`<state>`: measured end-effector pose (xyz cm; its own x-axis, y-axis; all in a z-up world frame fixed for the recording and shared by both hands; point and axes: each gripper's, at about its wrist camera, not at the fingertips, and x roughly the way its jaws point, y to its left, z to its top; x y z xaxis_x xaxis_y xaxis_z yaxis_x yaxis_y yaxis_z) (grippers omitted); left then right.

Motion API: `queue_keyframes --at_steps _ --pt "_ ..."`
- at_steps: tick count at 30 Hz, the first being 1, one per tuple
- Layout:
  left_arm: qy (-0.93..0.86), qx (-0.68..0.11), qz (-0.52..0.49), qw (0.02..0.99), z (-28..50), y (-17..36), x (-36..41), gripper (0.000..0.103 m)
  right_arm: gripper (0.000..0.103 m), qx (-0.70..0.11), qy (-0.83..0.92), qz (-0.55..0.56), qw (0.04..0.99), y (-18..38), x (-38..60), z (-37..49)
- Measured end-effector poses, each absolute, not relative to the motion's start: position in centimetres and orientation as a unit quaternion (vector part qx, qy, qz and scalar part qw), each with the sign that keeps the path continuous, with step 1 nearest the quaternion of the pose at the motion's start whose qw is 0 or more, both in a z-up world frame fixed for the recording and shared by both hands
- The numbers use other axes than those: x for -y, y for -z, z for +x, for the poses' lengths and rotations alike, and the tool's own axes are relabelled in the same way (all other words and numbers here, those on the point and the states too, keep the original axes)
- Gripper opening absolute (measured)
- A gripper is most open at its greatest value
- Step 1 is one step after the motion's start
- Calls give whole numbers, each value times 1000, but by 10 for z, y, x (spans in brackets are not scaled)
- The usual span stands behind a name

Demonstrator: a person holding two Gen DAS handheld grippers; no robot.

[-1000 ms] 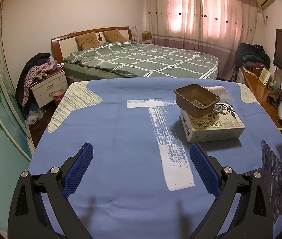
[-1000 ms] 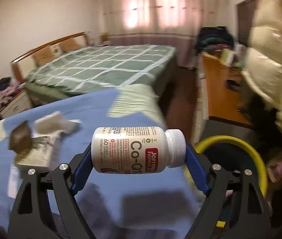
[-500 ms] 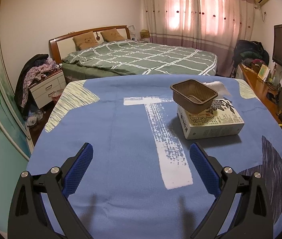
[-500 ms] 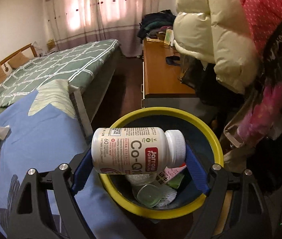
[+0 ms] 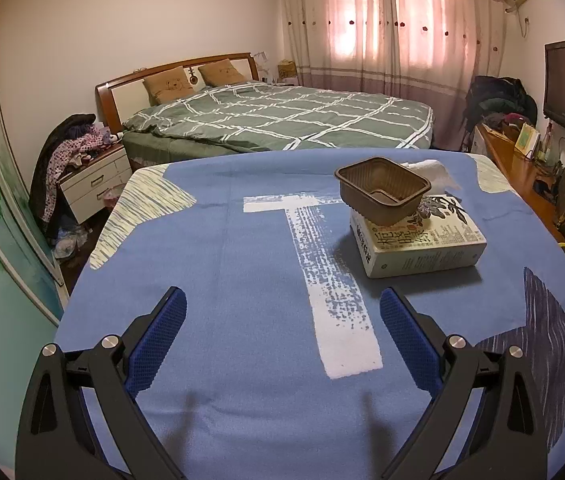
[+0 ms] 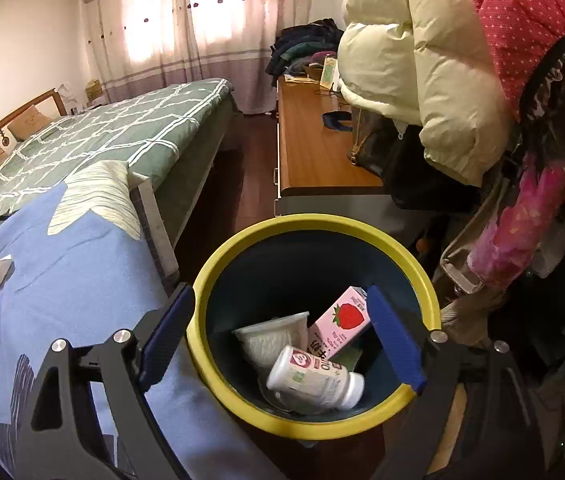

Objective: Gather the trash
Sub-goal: 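Carry the bottle to the bin and open the right gripper, then grasp the brown plastic tray with the left gripper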

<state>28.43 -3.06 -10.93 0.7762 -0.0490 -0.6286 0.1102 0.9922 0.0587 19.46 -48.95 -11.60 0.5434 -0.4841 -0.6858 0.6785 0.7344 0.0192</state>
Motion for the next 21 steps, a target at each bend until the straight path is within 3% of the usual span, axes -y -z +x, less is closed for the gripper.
queue_keyframes --at_steps 10,21 --pt "73 -373 44 924 300 109 54 96 85 -344 323 146 870 117 491 197" --pt "115 -381 32 917 372 106 99 96 86 -344 319 153 870 117 493 196"
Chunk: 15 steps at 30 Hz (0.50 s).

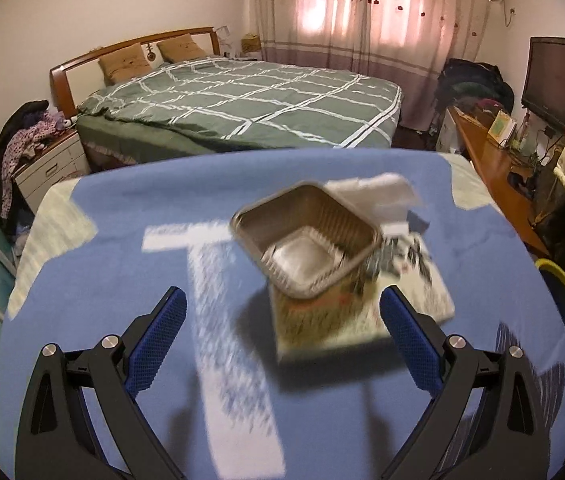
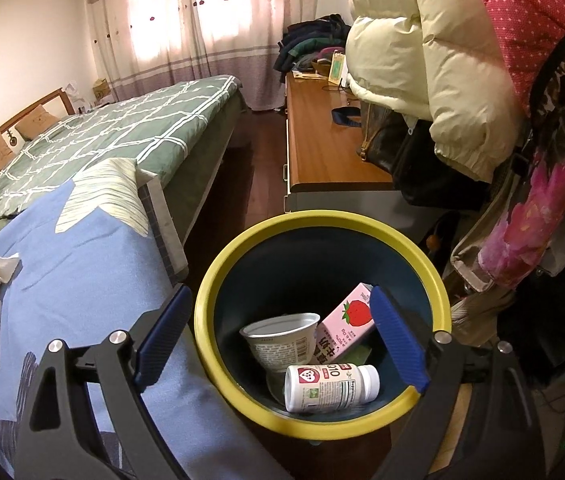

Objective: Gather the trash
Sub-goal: 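Grasp the brown plastic tray with the left gripper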

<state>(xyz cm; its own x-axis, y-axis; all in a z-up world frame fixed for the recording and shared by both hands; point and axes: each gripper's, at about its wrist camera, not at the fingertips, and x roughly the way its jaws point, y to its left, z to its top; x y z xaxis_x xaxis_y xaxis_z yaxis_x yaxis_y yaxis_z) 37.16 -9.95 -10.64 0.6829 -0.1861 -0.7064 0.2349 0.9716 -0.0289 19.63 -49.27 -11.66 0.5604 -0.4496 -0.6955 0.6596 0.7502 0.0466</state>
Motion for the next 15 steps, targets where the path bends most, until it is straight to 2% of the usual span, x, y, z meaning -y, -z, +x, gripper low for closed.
queue_keyframes --at_steps 15 --pt "113 -402 26 908 429 119 120 96 86 -350 312 156 869 120 492 199"
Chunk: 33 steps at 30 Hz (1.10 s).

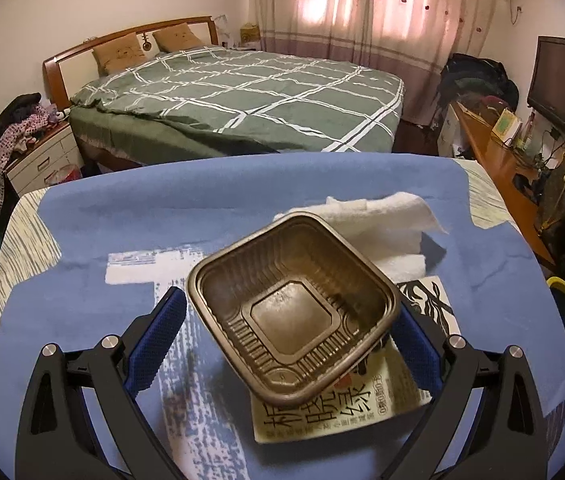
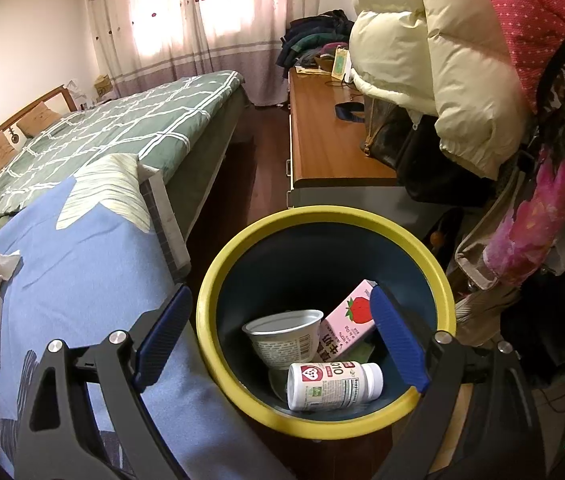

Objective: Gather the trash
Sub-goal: 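Grasp the brown plastic tray with the left gripper, then carry the brown tray over the bin and open the left gripper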

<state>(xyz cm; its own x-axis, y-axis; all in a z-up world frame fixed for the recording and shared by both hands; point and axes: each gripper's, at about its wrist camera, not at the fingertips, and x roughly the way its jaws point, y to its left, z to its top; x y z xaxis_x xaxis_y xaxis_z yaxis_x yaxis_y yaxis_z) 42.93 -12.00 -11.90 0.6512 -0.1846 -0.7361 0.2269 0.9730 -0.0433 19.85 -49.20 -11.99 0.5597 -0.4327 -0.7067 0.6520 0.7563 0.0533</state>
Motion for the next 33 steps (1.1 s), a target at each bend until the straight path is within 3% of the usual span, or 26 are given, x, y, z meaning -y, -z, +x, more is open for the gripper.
queue_keyframes --at_steps 4,19,33 --pt "121 -403 16 907 429 119 121 75 86 -350 312 156 869 120 492 199" --pt "180 -361 52 914 349 74 157 74 86 -330 301 146 883 109 486 186" --pt "323 -361 106 869 276 66 316 74 88 -299 278 102 907 64 503 105"
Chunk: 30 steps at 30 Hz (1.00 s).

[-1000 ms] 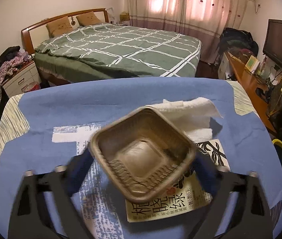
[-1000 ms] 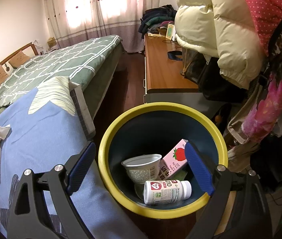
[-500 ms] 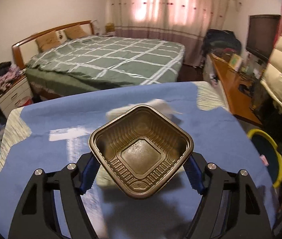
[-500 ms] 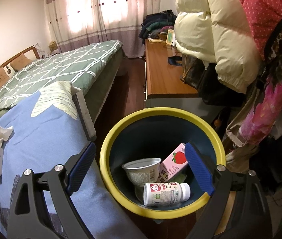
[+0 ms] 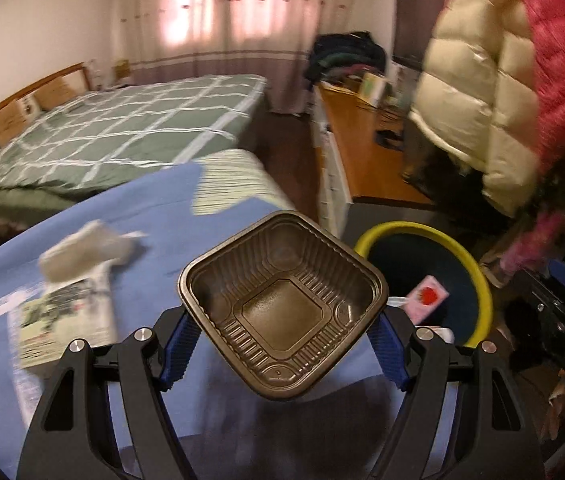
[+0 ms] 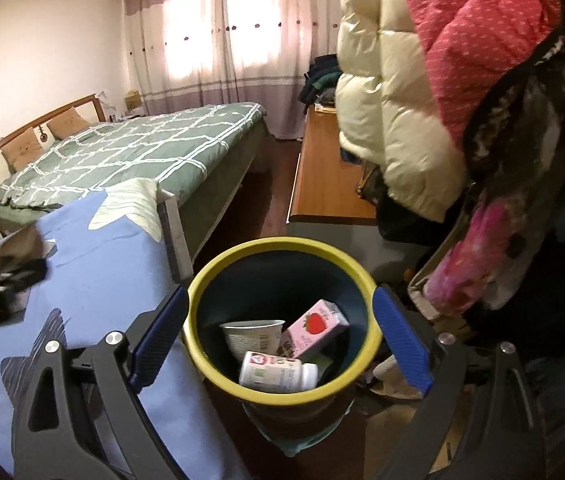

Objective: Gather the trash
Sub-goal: 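Carry the brown tray over the bin and open the left gripper, then move the right gripper to the white tissue and grasp it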

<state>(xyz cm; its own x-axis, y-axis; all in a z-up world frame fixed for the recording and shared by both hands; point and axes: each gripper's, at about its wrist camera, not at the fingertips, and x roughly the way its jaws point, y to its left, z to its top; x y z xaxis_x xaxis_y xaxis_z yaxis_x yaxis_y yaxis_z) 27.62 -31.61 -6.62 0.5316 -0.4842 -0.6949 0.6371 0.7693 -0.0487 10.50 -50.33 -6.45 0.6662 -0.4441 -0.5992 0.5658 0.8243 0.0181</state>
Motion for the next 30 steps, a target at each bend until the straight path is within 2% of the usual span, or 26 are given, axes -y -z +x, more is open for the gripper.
queue_keyframes --at_steps 9,19,20,22,30 --pt "361 -374 139 843 258 80 418 75 89 -294 297 125 900 63 536 44" --pt "368 -407 162 820 260 111 482 76 90 -283 317 162 891 70 556 13" --pt "370 -406 169 818 259 112 488 77 90 -283 318 163 890 70 555 13" --pt "370 -399 181 819 258 113 496 94 90 -284 316 167 890 70 557 12" --pt "368 -390 169 827 260 97 466 94 90 -295 309 166 889 78 554 21"
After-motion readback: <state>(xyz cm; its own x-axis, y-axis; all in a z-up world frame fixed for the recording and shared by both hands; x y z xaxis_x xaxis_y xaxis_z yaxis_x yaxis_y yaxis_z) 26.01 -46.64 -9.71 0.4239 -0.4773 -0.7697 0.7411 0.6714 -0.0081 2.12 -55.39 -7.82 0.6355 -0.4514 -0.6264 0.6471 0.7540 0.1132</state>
